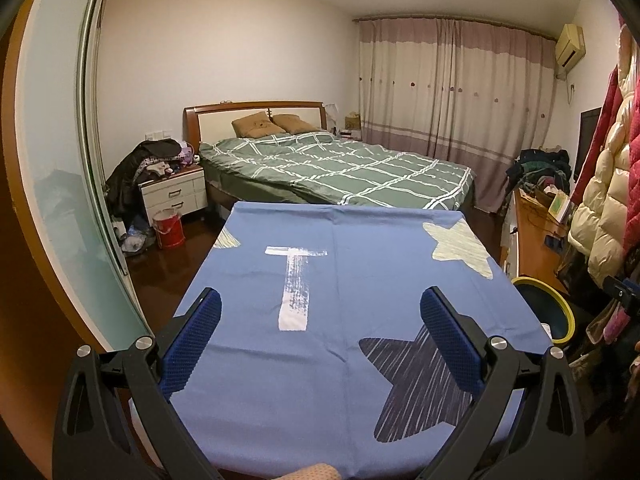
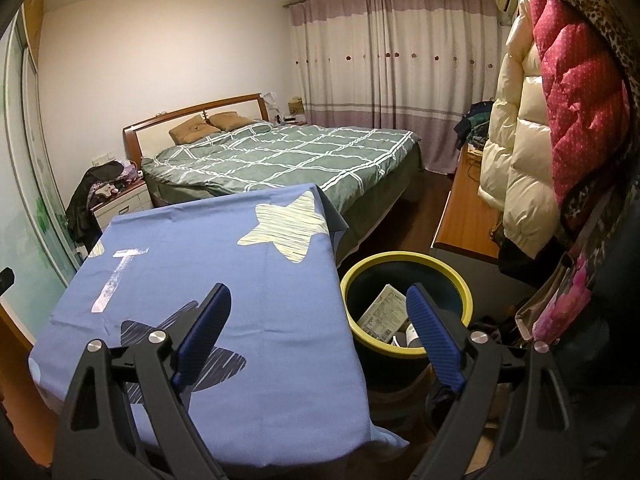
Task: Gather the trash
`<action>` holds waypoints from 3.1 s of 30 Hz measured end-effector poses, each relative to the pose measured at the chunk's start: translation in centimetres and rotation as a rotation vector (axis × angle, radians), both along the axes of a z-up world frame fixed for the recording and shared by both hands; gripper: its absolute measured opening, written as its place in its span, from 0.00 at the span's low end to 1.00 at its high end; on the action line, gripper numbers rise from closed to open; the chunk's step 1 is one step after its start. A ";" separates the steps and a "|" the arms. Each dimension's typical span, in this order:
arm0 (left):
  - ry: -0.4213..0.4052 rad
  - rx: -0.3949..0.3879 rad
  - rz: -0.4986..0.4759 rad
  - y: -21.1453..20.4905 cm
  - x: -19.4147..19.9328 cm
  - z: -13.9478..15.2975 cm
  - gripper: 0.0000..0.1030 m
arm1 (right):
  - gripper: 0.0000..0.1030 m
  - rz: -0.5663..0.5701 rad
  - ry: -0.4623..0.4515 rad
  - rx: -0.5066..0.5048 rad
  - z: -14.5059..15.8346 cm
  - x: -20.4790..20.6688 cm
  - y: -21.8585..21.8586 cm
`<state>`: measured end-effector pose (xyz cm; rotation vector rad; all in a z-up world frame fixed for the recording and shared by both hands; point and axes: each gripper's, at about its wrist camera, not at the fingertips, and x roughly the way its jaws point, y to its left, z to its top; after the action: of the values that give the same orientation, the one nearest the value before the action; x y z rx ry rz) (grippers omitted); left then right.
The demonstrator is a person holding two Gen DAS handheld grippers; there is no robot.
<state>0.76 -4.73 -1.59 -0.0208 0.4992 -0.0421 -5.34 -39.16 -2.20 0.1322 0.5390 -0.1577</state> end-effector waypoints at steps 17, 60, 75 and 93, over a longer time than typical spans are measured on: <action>0.028 0.009 -0.004 -0.8 0.7 -1.0 0.95 | 0.82 0.016 0.004 0.006 -0.4 0.3 0.4; 0.051 -0.026 -0.047 -1.7 1.3 -1.6 0.95 | 0.83 0.027 0.012 0.013 -0.8 0.7 0.8; 0.063 -0.023 -0.054 -1.9 1.6 -2.1 0.95 | 0.83 0.034 0.016 0.013 -1.1 0.8 1.4; 0.145 -0.012 -0.010 -0.7 7.2 -5.1 0.95 | 0.84 0.060 0.056 -0.017 -1.6 4.1 2.0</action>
<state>7.93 -5.47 -6.66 -0.0337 0.6439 -0.0535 -1.25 -37.12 -3.83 0.0953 0.5970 -0.1079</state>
